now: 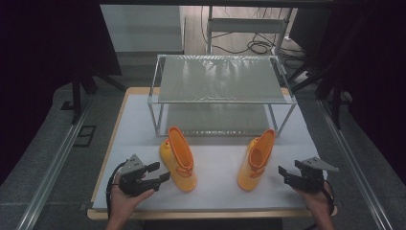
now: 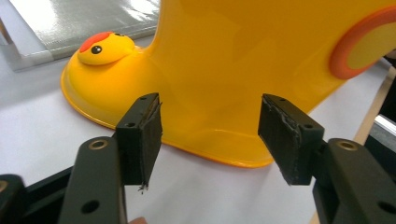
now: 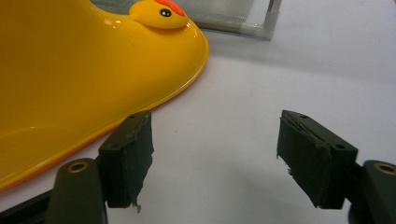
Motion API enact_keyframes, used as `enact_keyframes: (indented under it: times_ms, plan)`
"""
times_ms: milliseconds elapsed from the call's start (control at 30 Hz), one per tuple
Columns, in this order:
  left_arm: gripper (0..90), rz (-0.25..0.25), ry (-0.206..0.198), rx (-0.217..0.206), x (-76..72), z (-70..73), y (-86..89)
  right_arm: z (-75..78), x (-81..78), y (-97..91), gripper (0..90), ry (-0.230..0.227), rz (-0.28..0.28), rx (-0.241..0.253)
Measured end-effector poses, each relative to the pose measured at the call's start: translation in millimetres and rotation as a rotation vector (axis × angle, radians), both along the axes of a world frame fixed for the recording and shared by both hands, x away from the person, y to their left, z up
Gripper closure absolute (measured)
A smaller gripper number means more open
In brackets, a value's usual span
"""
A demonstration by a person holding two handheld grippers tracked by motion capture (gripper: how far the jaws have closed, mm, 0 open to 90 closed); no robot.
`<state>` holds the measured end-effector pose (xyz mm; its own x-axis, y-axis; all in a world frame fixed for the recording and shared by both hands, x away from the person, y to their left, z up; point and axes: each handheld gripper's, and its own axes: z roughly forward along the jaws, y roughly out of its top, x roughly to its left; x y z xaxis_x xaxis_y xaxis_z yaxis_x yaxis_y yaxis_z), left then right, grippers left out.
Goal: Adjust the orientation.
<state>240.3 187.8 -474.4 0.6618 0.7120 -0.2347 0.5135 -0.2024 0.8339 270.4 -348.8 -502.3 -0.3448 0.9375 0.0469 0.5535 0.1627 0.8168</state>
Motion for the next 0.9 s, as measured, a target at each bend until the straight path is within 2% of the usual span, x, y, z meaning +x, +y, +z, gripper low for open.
enact_keyframes:
  times_ms: [100, 267, 300, 333, 433, 467, 667, 867, 900]
  plan:
    - [46.1, 0.000, -0.001, -0.011, -2.0, 1.6, 0.3, 0.7, -0.8, -0.6, 29.6, -0.004, 0.002, 0.012]
    - [64.2, 0.000, 0.001, -0.028, -8.0, 6.0, 0.9, 0.9, -2.1, -0.8, 31.0, -0.008, 0.022, 0.010]
    - [64.2, -0.001, 0.002, -0.032, -9.6, 6.6, 0.5, 0.9, -2.1, -0.8, 31.0, -0.008, 0.022, 0.010]
    - [75.9, 0.000, 0.005, -0.036, -12.6, 7.3, -1.0, -1.1, -1.5, -0.4, 31.1, -0.005, 0.034, 0.008]
    - [87.3, -0.010, 0.012, -0.040, -16.7, 8.1, -4.4, -3.1, -1.2, 0.8, 31.2, -0.002, 0.044, -0.006]
    - [89.2, -0.035, 0.016, -0.039, -22.9, 7.4, -11.6, -3.6, -1.0, 2.0, 31.3, 0.006, 0.043, -0.010]
    - [89.9, -0.098, 0.006, -0.024, -37.3, 4.5, -31.9, -2.4, -1.3, 1.8, 31.4, 0.001, 0.030, -0.001]
    - [89.9, -0.130, -0.027, -0.023, -40.8, 4.7, -58.5, -2.4, -1.4, -1.7, 31.4, 0.002, 0.009, 0.008]
    - [89.9, -0.130, -0.027, -0.023, -40.8, 4.7, -58.5, -2.6, -1.3, -2.2, 31.4, 0.004, 0.008, 0.012]
